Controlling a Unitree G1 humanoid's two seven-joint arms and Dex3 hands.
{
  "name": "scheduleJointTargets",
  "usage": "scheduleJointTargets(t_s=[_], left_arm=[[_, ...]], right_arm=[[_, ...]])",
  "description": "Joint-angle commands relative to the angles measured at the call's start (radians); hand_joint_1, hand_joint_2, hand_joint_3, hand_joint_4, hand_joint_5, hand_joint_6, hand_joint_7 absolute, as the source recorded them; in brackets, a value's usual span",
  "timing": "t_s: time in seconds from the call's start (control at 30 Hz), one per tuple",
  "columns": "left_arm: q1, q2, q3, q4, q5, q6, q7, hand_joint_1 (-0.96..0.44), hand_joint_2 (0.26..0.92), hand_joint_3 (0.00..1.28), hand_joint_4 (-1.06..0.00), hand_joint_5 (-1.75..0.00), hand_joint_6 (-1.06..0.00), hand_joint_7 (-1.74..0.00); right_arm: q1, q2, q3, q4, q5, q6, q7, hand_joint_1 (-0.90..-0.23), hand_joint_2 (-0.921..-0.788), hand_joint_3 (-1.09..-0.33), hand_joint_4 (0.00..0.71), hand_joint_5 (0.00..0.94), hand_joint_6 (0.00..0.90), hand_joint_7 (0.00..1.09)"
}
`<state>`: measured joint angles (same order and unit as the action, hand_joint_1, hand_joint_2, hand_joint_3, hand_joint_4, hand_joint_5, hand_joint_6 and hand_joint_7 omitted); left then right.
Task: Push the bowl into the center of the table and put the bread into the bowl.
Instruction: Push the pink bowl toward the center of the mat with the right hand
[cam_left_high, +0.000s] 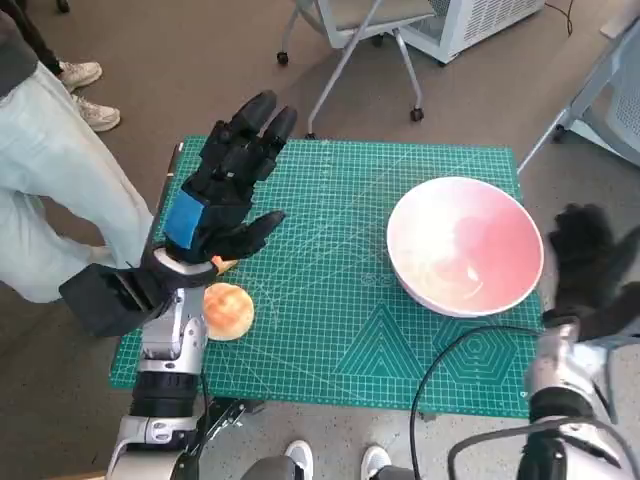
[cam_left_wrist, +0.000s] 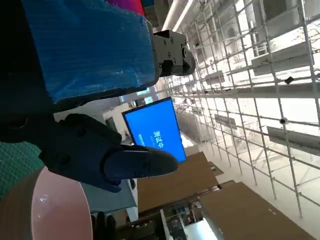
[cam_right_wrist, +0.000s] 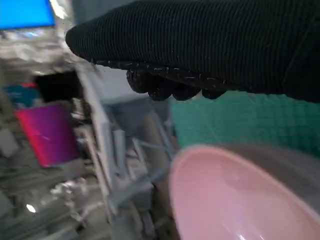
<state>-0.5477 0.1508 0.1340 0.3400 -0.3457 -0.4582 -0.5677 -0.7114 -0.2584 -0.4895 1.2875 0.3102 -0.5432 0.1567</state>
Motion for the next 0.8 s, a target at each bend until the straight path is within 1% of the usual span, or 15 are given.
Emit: scheduleJointTargets(t_s=[0.03, 0.13, 0.2, 0.3, 0.53, 0.7, 0.8], left_arm=[[0.006, 0.015, 0.001, -0.023, 0.011, 0.000, 0.005, -0.59, 0.921, 0.39, -0.12, -0.01, 0.00, -0.39], [0.016, 0.020, 0.001, -0.038, 0.009, 0.004, 0.006, -0.59, 0.921, 0.39, -0.12, -0.01, 0.00, -0.39], [0.022, 0.027, 0.006, -0.045, 0.004, 0.007, 0.005, -0.59, 0.921, 0.39, -0.12, -0.01, 0.00, -0.39], [0.031, 0.034, 0.011, -0.060, -0.003, 0.016, 0.005, -0.59, 0.921, 0.39, -0.12, -0.01, 0.00, -0.39], [0.059, 0.040, 0.017, -0.106, -0.015, 0.045, 0.022, -0.60, 0.921, 0.38, -0.12, -0.01, 0.00, -0.39], [0.085, 0.042, 0.022, -0.142, -0.023, 0.065, 0.031, -0.59, 0.921, 0.35, -0.13, -0.01, 0.00, -0.39], [0.100, 0.045, 0.027, -0.159, -0.028, 0.075, 0.034, -0.58, 0.921, 0.35, -0.13, -0.01, 0.00, -0.40]], right_arm=[[-0.016, 0.046, -0.002, 0.016, 0.004, 0.049, 0.005, -0.572, -0.921, -0.861, 0.138, 0.009, 0.163, 0.28], [-0.031, 0.069, -0.006, 0.018, 0.009, 0.066, 0.010, -0.568, -0.921, -0.868, 0.140, 0.009, 0.161, 0.28], [-0.049, 0.090, -0.004, 0.020, 0.008, 0.082, 0.012, -0.567, -0.921, -0.876, 0.143, 0.010, 0.161, 0.28], [-0.068, 0.113, -0.002, 0.021, 0.006, 0.100, 0.017, -0.572, -0.921, -0.882, 0.143, 0.008, 0.163, 0.27], [-0.114, 0.163, 0.006, 0.023, -0.001, 0.129, 0.029, -0.572, -0.921, -0.889, 0.158, 0.012, 0.202, 0.29], [-0.142, 0.186, 0.012, 0.026, -0.006, 0.147, 0.041, -0.587, -0.921, -0.873, 0.174, 0.015, 0.224, 0.29], [-0.156, 0.195, 0.020, 0.029, -0.012, 0.157, 0.049, -0.585, -0.921, -0.878, 0.177, 0.014, 0.226, 0.28]])
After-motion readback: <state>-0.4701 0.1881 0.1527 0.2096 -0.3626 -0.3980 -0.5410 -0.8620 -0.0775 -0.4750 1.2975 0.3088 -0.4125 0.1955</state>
